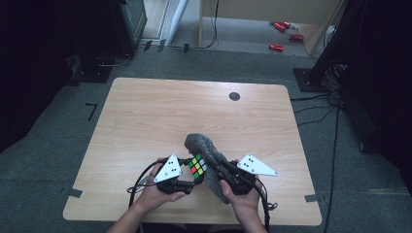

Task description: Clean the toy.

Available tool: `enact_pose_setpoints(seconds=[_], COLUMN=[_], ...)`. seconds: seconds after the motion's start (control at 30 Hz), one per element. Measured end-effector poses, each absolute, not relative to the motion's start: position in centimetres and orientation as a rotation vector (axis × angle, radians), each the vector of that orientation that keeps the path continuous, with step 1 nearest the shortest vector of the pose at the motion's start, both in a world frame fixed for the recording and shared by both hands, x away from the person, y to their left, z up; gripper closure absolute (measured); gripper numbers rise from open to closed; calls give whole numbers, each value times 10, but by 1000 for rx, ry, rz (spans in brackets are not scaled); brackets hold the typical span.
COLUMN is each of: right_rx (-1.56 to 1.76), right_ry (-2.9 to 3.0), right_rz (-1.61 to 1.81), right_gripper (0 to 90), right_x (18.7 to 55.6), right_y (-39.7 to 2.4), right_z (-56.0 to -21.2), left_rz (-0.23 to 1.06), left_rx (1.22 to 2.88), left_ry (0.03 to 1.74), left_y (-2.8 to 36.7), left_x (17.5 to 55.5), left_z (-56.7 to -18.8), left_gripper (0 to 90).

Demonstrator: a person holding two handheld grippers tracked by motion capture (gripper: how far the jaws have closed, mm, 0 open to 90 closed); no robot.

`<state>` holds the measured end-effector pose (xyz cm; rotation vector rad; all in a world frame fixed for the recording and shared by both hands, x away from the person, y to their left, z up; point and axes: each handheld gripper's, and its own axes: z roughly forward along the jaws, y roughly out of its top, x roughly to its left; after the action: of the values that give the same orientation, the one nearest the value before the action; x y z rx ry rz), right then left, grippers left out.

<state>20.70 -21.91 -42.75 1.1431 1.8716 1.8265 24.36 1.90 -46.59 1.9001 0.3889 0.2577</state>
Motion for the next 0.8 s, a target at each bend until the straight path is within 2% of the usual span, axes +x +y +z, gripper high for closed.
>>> enact_pose_setpoints(seconds=[0.2, 0.43, 0.67, 0.8], right_rx=[1277, 1181, 1292, 1217], right_ry=[1840, 1859, 1840, 1857], right_rz=[1828, 1869, 1851, 1891], right_gripper=[816, 816, 817, 816], right_x=[217, 207, 217, 210], right_y=[-233, -220, -232, -223], right_z=[-439, -428, -440, -431], left_rz=[229, 237, 215, 223], left_rx=[1857, 1901, 1872, 1913], left_ry=[414, 382, 411, 375], left_y=[28, 19, 27, 17], left_x=[249, 244, 249, 244], left_z=[-463, -466, -463, -467], left_gripper=[348, 348, 348, 349])
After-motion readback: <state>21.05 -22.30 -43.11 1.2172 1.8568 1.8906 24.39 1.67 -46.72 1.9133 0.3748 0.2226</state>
